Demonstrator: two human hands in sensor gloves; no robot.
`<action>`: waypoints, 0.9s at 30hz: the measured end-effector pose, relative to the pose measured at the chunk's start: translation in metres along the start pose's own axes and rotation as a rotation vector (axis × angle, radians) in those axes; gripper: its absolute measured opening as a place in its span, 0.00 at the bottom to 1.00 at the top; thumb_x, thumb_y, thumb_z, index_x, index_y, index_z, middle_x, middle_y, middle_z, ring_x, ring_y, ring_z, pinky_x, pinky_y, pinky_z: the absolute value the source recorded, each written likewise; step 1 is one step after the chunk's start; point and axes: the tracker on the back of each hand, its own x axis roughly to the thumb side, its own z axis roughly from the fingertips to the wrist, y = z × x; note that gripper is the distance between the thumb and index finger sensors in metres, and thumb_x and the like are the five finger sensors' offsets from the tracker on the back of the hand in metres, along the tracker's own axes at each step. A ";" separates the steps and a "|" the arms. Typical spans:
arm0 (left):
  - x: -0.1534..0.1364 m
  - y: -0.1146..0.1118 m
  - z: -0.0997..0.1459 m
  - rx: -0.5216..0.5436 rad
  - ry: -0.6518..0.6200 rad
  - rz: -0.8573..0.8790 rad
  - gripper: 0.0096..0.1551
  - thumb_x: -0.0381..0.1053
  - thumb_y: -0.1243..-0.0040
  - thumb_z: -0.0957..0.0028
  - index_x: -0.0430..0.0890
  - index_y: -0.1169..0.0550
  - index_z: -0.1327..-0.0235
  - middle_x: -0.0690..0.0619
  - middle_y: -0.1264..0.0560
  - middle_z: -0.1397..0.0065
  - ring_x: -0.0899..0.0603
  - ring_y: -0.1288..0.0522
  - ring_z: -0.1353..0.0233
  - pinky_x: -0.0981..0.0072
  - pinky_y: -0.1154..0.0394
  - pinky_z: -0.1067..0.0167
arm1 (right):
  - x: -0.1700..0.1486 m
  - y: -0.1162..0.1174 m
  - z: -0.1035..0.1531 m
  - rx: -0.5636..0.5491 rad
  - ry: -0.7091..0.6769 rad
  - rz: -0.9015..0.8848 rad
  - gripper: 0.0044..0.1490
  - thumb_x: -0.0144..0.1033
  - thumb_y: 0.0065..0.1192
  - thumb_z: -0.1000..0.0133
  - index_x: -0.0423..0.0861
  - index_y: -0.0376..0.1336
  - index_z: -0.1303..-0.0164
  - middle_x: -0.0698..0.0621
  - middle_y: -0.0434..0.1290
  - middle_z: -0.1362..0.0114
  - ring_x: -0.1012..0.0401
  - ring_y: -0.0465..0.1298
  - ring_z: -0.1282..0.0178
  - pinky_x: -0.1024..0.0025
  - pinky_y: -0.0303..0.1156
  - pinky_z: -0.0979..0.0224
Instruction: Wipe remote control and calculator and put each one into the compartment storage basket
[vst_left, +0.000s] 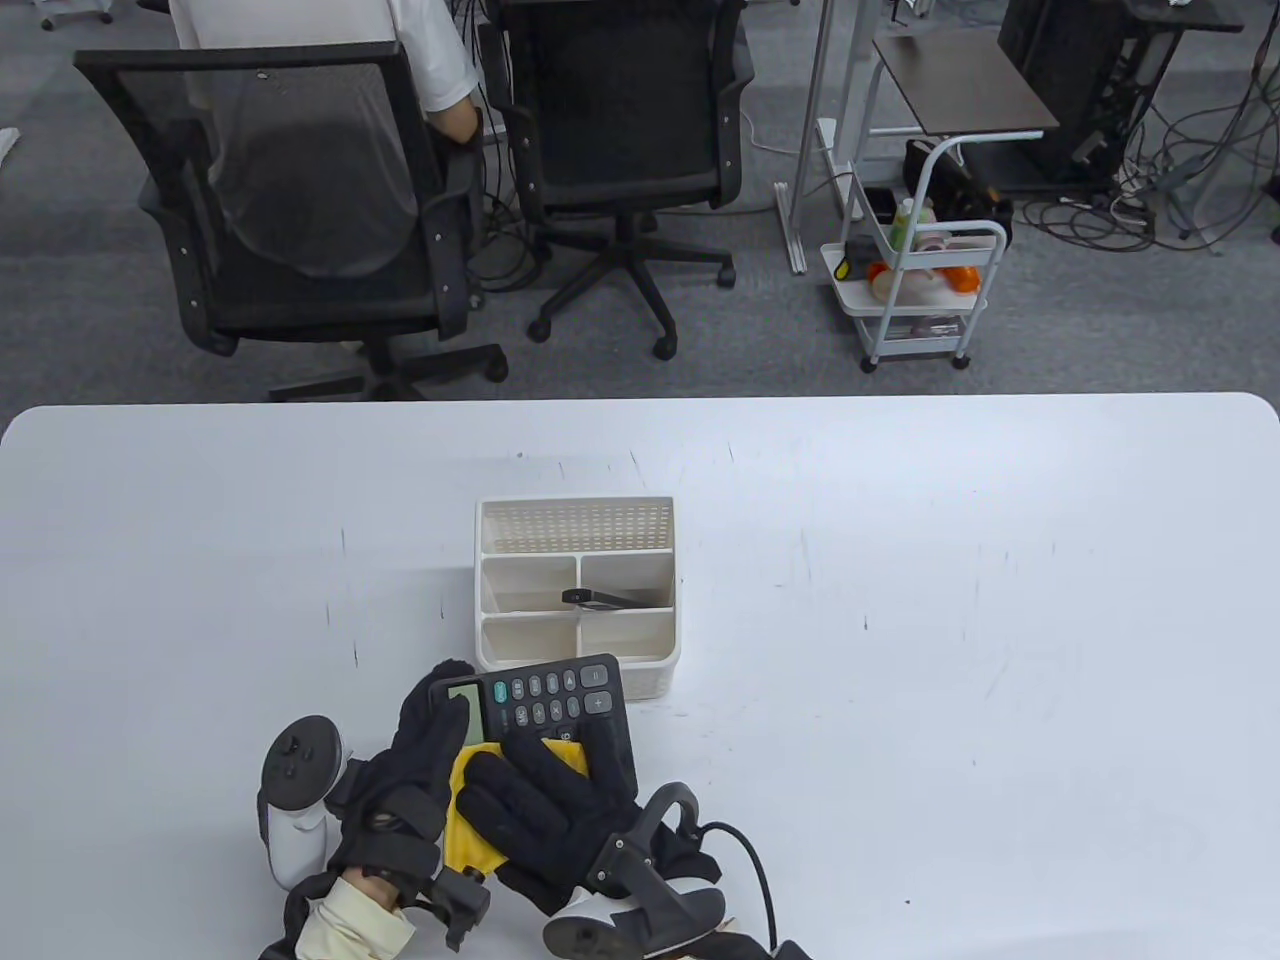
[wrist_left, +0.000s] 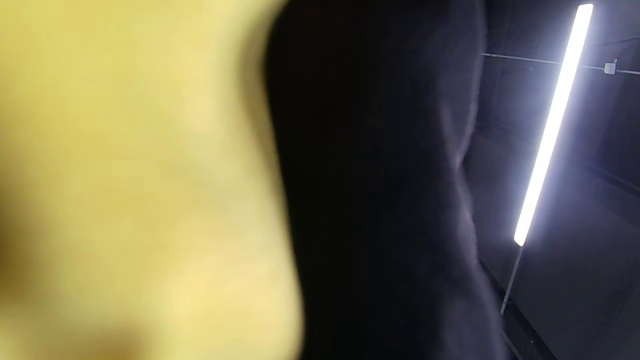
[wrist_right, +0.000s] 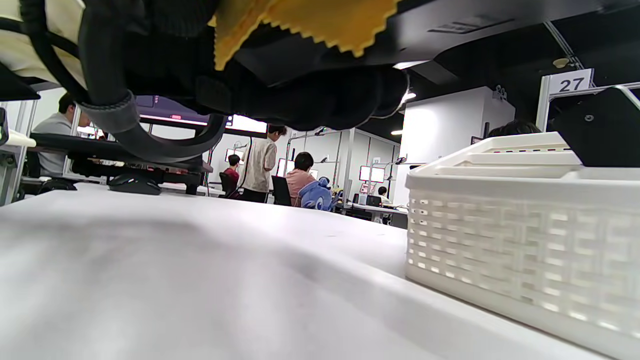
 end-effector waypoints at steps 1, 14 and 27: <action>0.000 0.000 0.000 -0.001 -0.002 0.001 0.32 0.59 0.62 0.34 0.51 0.49 0.20 0.42 0.30 0.26 0.36 0.16 0.38 0.51 0.16 0.46 | -0.001 0.000 -0.001 0.004 0.009 -0.001 0.39 0.47 0.46 0.34 0.47 0.45 0.14 0.46 0.47 0.09 0.44 0.42 0.12 0.23 0.38 0.30; 0.003 -0.010 -0.004 -0.094 -0.026 -0.064 0.34 0.62 0.67 0.36 0.52 0.48 0.18 0.41 0.30 0.25 0.34 0.17 0.38 0.49 0.17 0.46 | -0.021 -0.005 -0.009 0.003 0.191 -0.009 0.39 0.48 0.45 0.34 0.48 0.44 0.13 0.47 0.45 0.08 0.43 0.40 0.12 0.23 0.37 0.29; 0.004 -0.016 -0.006 -0.121 0.012 -0.124 0.36 0.53 0.48 0.36 0.51 0.48 0.21 0.41 0.29 0.27 0.35 0.16 0.39 0.49 0.16 0.48 | -0.067 -0.009 0.008 -0.064 0.488 -0.199 0.40 0.47 0.45 0.33 0.43 0.47 0.13 0.41 0.52 0.10 0.41 0.47 0.13 0.23 0.40 0.30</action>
